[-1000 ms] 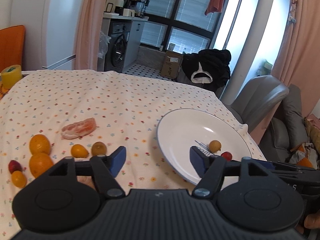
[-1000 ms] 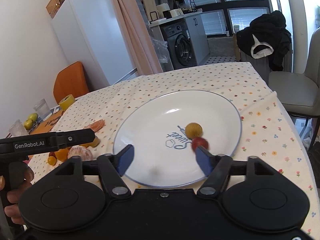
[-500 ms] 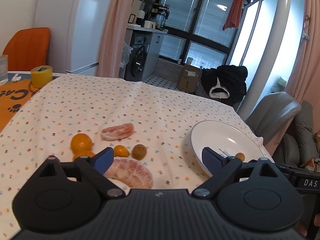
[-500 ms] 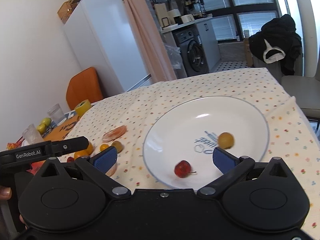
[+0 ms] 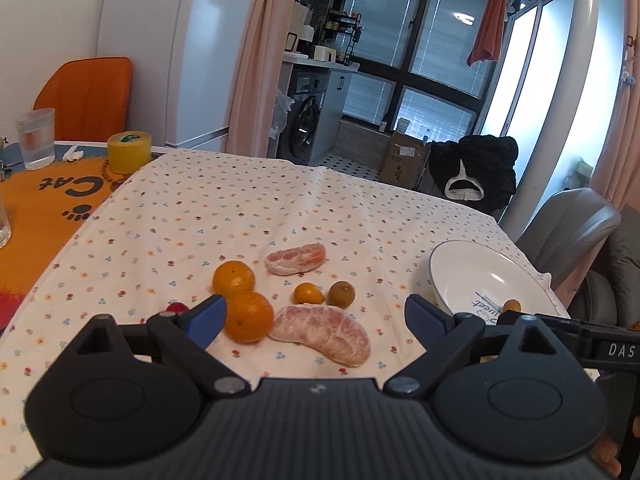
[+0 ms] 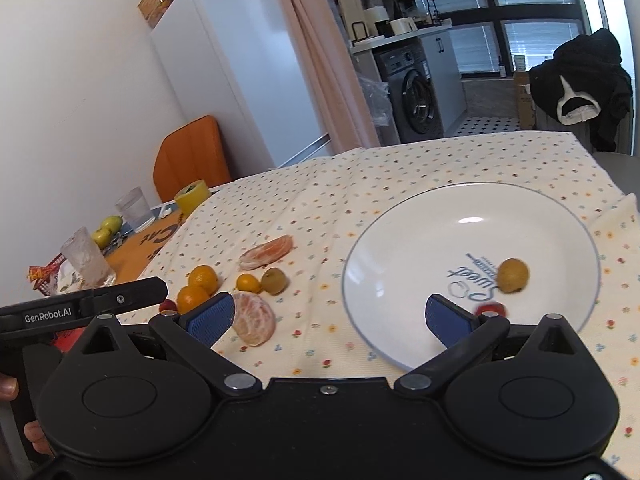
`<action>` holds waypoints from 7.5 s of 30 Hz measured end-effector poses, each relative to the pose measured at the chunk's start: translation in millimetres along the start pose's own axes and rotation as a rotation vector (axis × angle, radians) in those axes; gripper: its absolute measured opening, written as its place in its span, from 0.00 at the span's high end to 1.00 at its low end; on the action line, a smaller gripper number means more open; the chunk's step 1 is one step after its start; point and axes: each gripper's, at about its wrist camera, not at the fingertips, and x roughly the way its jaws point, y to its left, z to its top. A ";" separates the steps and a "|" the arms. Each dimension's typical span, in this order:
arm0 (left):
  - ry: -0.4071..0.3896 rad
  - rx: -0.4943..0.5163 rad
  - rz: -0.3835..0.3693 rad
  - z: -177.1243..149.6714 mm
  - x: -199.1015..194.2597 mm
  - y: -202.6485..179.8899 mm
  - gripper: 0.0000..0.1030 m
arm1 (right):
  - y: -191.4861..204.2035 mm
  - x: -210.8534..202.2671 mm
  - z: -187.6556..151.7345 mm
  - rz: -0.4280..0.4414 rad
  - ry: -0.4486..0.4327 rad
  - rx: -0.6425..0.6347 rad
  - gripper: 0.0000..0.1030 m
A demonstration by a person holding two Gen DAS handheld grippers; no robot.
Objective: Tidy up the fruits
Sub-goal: 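Grasp a small orange kumquat with the left tool while the right tool returns to the fruits, then grasp the peeled pink pomelo segment with the right tool, then carry the pomelo segment onto the white plate and open the right tool while the left tool holds the kumquat, then lower the orange kumquat onto the white plate and open the left tool, then move both open tools from the plate back toward the loose fruits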
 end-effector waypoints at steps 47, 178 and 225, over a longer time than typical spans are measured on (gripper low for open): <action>0.090 -0.116 0.097 -20.0 39.3 76.0 0.61 | 57.6 81.6 -3.8 0.147 0.168 -0.178 0.44; 0.044 0.072 -0.123 11.7 61.2 -60.7 0.78 | -62.1 14.9 38.0 -0.145 -0.073 -0.165 0.83; 0.006 0.010 -0.054 22.6 44.4 -42.8 0.14 | -69.8 -8.1 24.6 -0.131 -0.074 -0.058 0.29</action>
